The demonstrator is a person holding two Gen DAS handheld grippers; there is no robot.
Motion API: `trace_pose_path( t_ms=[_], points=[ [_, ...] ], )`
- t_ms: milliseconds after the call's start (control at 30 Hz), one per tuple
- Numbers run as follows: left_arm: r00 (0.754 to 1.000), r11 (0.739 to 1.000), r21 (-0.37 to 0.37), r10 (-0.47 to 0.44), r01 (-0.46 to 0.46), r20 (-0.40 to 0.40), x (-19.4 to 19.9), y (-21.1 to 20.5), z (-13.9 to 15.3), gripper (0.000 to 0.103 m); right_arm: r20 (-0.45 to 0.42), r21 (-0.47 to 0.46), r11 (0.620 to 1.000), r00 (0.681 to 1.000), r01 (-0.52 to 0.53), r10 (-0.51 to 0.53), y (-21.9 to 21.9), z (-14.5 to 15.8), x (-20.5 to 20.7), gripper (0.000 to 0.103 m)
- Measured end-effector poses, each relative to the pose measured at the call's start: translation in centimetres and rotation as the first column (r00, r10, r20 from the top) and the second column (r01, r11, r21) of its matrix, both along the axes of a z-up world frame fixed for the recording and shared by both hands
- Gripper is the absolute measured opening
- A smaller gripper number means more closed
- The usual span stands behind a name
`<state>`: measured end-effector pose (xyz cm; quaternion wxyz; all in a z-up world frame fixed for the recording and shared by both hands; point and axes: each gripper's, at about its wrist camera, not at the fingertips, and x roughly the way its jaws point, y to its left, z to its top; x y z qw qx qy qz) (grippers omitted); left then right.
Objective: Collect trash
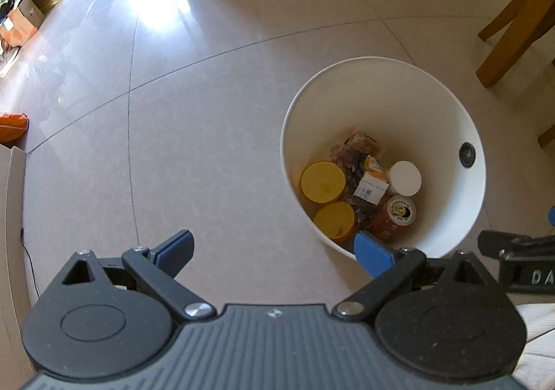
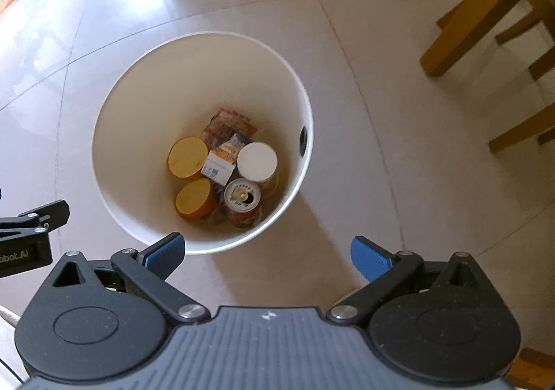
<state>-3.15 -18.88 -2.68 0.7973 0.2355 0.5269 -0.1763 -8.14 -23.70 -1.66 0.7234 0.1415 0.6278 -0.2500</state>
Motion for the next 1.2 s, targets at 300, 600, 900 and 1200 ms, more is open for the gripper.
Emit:
trace_pose_path(
  t_ms=[300,600,900,1200],
  points=[
    [1.0,1.0,0.02,0.015,-0.015,0.02,-0.1,-0.8,1.5,0.099,0.023,0.011,1.0,1.0,-0.016,0.015,0.1,1.8,0.0,0.103],
    [0.999,0.999,0.036,-0.002,0.001,0.032,-0.2,-1.3,1.6,0.099,0.035,0.024,1.0,0.999,-0.012,0.011,-0.3,2.4,0.0,0.103],
    [1.0,0.999,0.039,0.004,-0.005,0.03,-0.1,-1.7,1.5,0.099,0.033,0.043,0.999,0.999,-0.011,0.01,-0.5,2.2,0.1,0.103],
    [0.999,0.999,0.04,0.006,-0.007,0.032,0.0,-1.9,1.4,0.099,0.033,0.058,0.998,0.999,-0.003,0.001,-0.6,2.1,0.1,0.103]
  ],
)
